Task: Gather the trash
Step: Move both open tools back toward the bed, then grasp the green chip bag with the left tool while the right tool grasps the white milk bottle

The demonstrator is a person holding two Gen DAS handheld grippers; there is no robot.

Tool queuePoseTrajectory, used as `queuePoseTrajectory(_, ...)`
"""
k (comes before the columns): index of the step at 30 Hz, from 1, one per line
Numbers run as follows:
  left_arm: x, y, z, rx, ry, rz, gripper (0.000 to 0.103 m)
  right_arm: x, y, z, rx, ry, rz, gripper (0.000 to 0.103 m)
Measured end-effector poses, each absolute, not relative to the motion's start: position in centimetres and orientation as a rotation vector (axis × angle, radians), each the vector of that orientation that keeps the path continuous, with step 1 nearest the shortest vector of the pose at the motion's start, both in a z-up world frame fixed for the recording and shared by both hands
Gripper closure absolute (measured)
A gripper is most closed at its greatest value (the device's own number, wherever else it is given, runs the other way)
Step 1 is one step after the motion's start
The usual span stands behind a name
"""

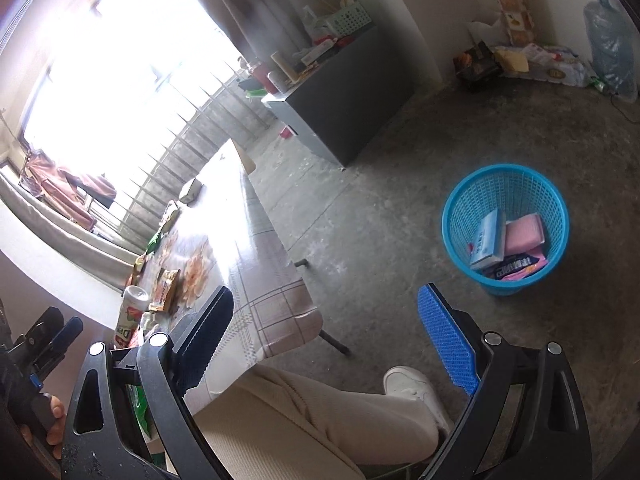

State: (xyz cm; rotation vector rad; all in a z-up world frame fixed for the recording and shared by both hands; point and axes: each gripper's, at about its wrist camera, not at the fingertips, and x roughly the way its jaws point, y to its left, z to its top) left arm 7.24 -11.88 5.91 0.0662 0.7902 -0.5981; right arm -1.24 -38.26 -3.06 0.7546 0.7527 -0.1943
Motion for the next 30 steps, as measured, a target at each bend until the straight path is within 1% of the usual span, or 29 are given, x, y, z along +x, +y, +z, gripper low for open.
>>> queuePoseTrajectory(9, 7.5, -11.1, 6.8, 0.048, 0.755, -0.602, 0.009, -0.9, -36.3, -1.4, 0.73, 0.738, -0.141, 0.014)
queuePoseTrajectory(14, 7.6, -8.8, 7.2, 0.03, 0.725, -0.576, 0.009, -0.4, -34.9, -0.5, 0.735, 0.738, -0.06, 0.014)
queuePoseTrajectory(22, 7.9, -0.1, 7.6, -0.03, 0.652, -0.395, 0.009, 2.1, -30.8, 0.3, 0.755, 0.773, 0.151, 0.014)
queuePoseTrajectory(30, 8.7, 8.9, 4.5, -0.134, 0.71, -0.216, 0.009, 6.2, -24.6, 0.2, 0.725, 0.878, 0.314, 0.014)
